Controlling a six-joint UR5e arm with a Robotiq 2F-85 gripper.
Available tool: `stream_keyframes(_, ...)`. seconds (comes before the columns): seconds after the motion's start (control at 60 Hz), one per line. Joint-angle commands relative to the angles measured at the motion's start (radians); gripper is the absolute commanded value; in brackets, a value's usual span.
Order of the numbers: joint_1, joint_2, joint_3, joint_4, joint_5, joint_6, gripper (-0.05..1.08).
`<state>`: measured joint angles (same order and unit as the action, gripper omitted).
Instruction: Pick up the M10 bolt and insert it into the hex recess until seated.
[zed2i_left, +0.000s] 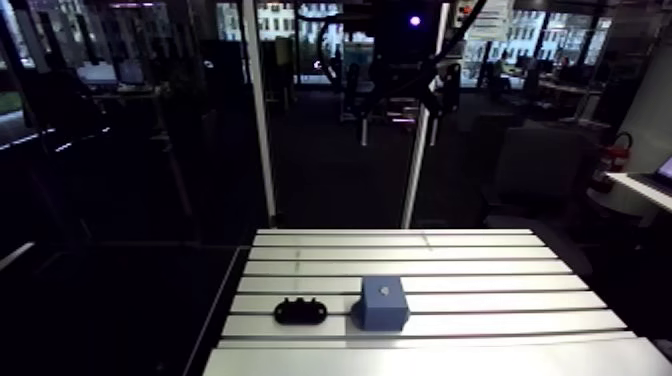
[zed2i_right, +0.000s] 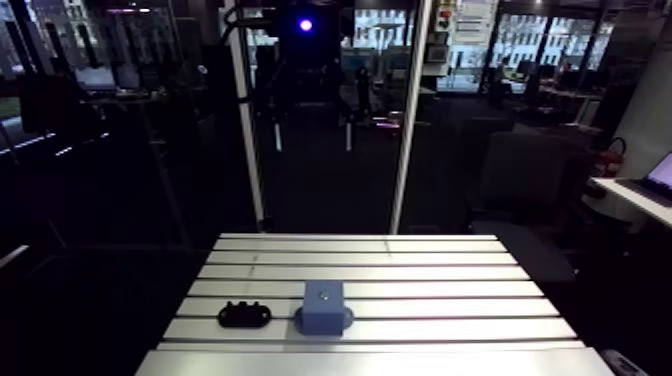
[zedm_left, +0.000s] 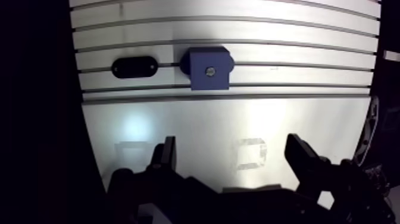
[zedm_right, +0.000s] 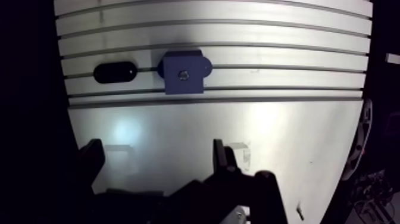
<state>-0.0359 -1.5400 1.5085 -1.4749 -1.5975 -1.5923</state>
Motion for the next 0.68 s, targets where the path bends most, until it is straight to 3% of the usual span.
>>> stream_keyframes(0.017,0.002,0.004,-0.019,-0.006,0.000,0.002,0.01)
stream_keyframes(0.683,0.008,0.002,0.000,-0.006,-0.003,0.002,0.01)
